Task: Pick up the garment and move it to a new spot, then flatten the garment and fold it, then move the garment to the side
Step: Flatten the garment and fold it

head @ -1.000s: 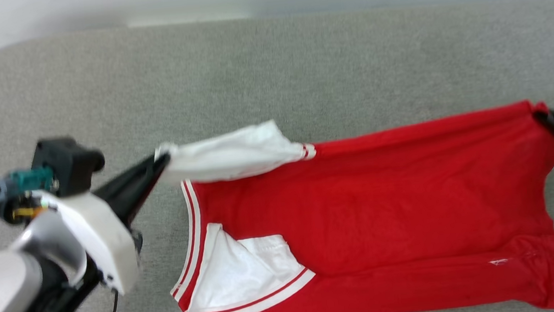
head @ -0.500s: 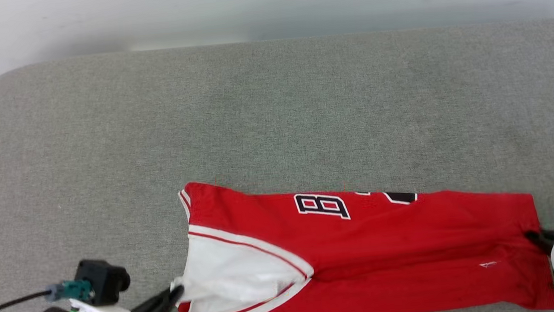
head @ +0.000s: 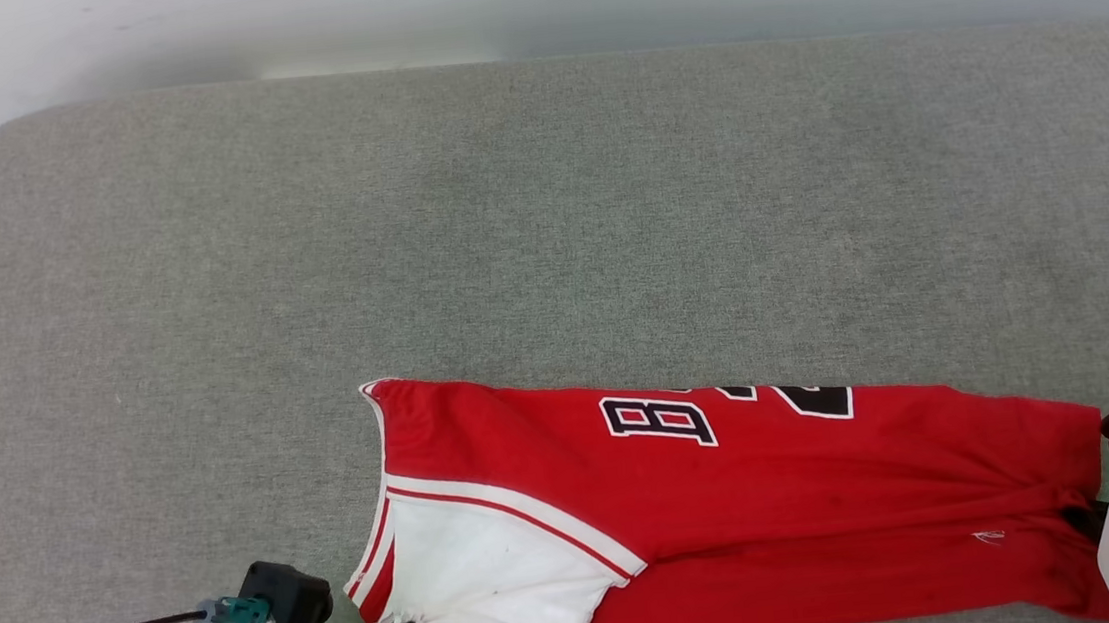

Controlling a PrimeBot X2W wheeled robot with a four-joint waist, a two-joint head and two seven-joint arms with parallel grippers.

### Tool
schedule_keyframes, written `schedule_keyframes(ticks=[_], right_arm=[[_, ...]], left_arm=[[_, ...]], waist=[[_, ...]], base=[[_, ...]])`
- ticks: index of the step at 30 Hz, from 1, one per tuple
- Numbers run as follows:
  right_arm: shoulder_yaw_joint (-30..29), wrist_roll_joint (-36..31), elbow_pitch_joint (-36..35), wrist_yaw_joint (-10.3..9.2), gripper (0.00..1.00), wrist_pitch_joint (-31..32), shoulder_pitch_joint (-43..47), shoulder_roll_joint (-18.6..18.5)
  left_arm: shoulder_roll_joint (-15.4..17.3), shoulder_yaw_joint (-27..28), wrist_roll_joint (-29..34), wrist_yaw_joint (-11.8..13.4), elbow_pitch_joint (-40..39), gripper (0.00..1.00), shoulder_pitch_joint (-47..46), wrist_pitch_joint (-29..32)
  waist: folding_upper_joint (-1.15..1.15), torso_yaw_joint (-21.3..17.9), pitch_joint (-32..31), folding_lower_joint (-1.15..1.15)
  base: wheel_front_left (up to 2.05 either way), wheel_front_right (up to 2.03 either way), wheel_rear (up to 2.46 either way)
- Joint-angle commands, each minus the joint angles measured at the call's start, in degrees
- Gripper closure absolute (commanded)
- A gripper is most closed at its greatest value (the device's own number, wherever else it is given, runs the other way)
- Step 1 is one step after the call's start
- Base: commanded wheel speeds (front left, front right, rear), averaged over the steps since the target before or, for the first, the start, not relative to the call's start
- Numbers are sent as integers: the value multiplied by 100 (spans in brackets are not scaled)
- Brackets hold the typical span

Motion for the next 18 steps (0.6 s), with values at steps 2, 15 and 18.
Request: schedule_keyframes(ticks=[2, 15, 18], right_arm=[[109, -24, 97, -4, 100, -14, 23, -1], [-90, 168, -175, -4, 0, -361, -189, 163], [-348, 204, -318, -4, 0, -346, -131, 265]], left_arm=[[-79, -27, 46, -56, 127, 100, -99, -46], [-238, 397, 343, 256, 209, 0, -70, -1225], [-265, 662, 464, 398, 100, 0, 5, -1751]], waist=[[0, 5, -5, 0], [0, -91, -531, 0], [0, -118, -632, 0]], base=[[0, 0, 0], [0, 0, 0], [0, 0, 0]])
